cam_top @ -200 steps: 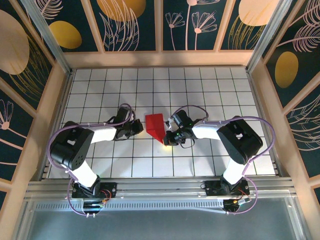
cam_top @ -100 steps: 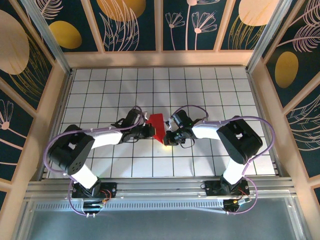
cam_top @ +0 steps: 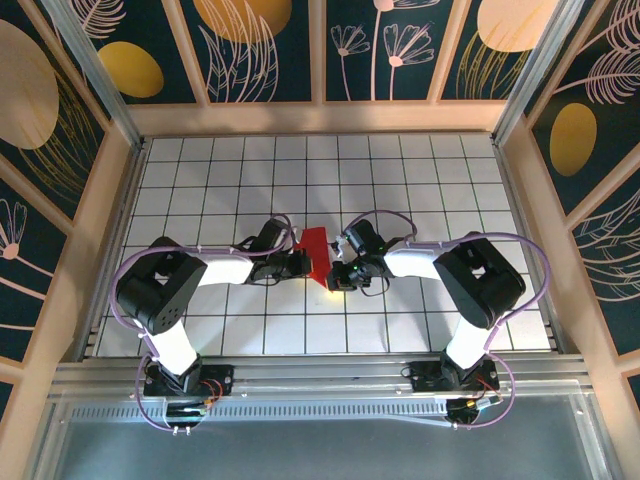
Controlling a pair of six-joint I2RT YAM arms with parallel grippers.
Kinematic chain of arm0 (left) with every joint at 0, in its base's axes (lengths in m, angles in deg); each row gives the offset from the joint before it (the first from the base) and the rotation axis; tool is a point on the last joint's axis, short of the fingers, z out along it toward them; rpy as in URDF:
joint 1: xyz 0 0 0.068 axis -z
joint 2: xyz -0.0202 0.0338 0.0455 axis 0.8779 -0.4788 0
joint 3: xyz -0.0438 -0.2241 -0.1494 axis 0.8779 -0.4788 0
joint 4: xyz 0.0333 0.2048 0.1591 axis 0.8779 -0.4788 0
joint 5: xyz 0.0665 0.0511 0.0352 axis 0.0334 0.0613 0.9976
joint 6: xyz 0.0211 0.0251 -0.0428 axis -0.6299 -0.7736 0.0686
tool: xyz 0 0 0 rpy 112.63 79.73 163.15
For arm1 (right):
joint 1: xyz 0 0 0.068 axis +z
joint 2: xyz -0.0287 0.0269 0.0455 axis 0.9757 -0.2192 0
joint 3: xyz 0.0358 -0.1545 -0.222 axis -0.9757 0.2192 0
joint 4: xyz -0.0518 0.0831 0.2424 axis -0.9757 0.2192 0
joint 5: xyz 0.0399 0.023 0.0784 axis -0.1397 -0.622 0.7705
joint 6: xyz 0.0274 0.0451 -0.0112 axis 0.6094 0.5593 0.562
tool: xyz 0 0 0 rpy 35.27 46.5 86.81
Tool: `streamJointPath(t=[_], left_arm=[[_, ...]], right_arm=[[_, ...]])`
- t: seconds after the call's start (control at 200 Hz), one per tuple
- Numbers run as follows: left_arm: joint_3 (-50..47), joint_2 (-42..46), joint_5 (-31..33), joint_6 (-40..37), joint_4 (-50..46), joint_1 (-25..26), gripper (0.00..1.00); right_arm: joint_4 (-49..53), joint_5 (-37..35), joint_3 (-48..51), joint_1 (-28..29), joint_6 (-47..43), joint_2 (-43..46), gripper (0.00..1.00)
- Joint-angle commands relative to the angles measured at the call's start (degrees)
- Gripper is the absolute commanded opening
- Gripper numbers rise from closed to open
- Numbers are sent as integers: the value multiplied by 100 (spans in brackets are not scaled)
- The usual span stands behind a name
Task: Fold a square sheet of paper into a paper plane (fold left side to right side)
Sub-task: Third fold the triangle at the center of the table.
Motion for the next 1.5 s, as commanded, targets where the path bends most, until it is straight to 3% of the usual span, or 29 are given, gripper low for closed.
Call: streamJointPath(t=[0.0, 0.235, 0.896, 1.141, 1.491], left_arm=[[-92, -183, 174, 72, -191, -4, 0], [-151, -184, 192, 113, -189, -1, 0], [-105, -222, 254, 40, -310, -13, 0], [-43, -219, 451, 4, -476, -4, 0], [22, -281, 549, -70, -552, -5, 0]], right_arm=[[353, 107, 23, 57, 180, 154, 0], [26, 283, -127, 105, 420, 397, 0], [33, -307, -724, 258, 434, -511, 0], [616, -212, -449, 245, 557, -436, 0], [889, -205, 584, -67, 777, 405, 0]])
